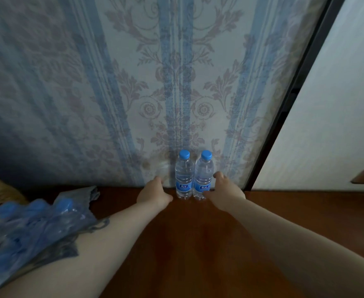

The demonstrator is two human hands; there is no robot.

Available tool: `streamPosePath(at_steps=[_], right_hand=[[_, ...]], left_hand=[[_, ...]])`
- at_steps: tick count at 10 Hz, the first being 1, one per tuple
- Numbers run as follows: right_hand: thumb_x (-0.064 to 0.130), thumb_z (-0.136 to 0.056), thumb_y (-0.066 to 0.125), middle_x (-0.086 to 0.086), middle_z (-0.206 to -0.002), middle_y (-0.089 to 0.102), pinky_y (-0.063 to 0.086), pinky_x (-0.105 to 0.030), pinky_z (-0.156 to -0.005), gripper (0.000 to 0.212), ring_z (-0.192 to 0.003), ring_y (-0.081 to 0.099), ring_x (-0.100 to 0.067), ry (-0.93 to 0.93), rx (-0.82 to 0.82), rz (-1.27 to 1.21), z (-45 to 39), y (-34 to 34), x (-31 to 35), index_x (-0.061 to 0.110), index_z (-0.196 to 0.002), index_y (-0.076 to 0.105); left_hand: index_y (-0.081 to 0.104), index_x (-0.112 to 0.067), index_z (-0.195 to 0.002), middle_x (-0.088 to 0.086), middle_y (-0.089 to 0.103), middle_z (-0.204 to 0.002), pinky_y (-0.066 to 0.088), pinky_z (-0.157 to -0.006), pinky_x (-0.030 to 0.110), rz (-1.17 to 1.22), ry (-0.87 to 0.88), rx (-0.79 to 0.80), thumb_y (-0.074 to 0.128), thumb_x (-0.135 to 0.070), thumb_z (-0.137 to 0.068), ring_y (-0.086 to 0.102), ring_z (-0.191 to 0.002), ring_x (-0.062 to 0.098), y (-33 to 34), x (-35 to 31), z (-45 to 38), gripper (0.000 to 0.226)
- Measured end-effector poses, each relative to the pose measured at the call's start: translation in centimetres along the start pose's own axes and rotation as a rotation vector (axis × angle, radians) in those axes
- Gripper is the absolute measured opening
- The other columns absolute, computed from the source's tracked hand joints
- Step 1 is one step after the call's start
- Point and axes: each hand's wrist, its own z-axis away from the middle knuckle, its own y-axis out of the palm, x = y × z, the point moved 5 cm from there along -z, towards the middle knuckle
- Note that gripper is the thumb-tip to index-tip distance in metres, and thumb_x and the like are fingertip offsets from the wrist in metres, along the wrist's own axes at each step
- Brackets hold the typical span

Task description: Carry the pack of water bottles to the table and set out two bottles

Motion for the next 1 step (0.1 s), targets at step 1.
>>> streamPosePath(at_steps=[1], right_hand=[[0.035, -0.092, 0.059, -0.008, -0.129, 0.056, 0.052, -0.038, -0.078, 0.054, -0.105, 0.062, -0.029, -0.061, -0.008, 0.046, 1.37, 0.31, -0.04, 0.014, -0.137, 0.038]], left_hand=[[0.048, -0.02, -0.133, 0.001, 0.06, -0.131, 0.047, -0.063, 0.027, -0.046, 0.025, -0.085, 0.067, -0.029, -0.089, 0.06, -0.087, 0.013, -0.49, -0.35, 1.88, 0.05]])
